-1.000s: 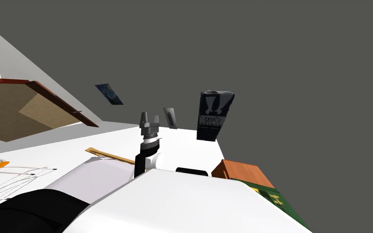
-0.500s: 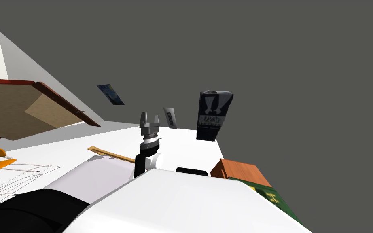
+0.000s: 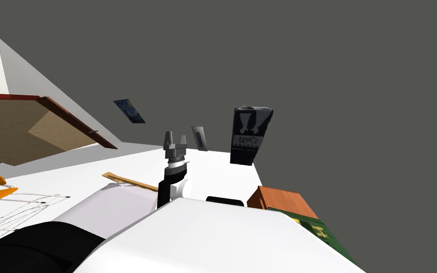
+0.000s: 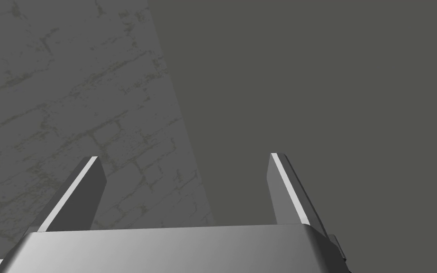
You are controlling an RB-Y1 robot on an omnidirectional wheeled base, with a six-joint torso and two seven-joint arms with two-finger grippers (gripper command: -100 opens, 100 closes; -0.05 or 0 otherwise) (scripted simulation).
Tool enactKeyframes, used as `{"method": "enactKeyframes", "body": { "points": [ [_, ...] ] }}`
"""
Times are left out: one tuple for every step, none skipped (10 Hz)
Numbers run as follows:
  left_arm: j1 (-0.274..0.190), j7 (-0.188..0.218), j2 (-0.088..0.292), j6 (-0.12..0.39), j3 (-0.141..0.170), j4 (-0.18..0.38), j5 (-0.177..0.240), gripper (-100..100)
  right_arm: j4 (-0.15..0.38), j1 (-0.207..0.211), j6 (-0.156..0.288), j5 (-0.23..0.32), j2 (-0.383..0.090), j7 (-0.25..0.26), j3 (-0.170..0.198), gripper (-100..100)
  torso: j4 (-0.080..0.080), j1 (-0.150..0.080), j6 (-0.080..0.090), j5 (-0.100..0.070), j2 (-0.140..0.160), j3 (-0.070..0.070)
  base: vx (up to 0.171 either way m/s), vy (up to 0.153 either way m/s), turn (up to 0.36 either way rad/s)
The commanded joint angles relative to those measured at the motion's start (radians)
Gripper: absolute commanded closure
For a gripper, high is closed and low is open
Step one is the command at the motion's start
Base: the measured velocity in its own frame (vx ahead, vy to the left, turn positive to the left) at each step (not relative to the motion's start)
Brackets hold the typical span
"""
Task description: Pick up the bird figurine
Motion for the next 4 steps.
{"method": "enactKeyframes", "body": {
  "points": [
    [0.0, 0.0, 0.0, 0.0, 0.0, 0.0, 0.0, 0, -0.024, 0.014, -0.007, 0.013, -0.015, -0.029, 0.006, 100, 0.0, 0.0, 0.0, 0.0, 0.0, 0.0, 0.025, 0.06, -0.035],
    [0.0, 0.0, 0.0, 0.0, 0.0, 0.0, 0.0, 0, -0.04, 0.032, -0.026, 0.01, -0.032, -0.028, -0.007, 100, 0.0, 0.001, 0.0, 0.0, -0.001, 0.0, 0.028, 0.065, -0.028],
    [0.0, 0.0, 0.0, 0.0, 0.0, 0.0, 0.0, 0, -0.023, 0.018, -0.017, 0.007, -0.022, -0.016, -0.005, 100, 0.0, 0.002, 0.0, 0.001, -0.001, -0.001, 0.013, 0.029, -0.009],
    [0.0, 0.0, 0.0, 0.0, 0.0, 0.0, 0.0, 0, -0.025, 0.02, -0.02, 0.007, -0.024, -0.018, -0.006, 0, 0.0, 0.0, 0.0, 0.0, -0.001, 0.0, 0.002, 0.006, 0.0]
  ]
}}
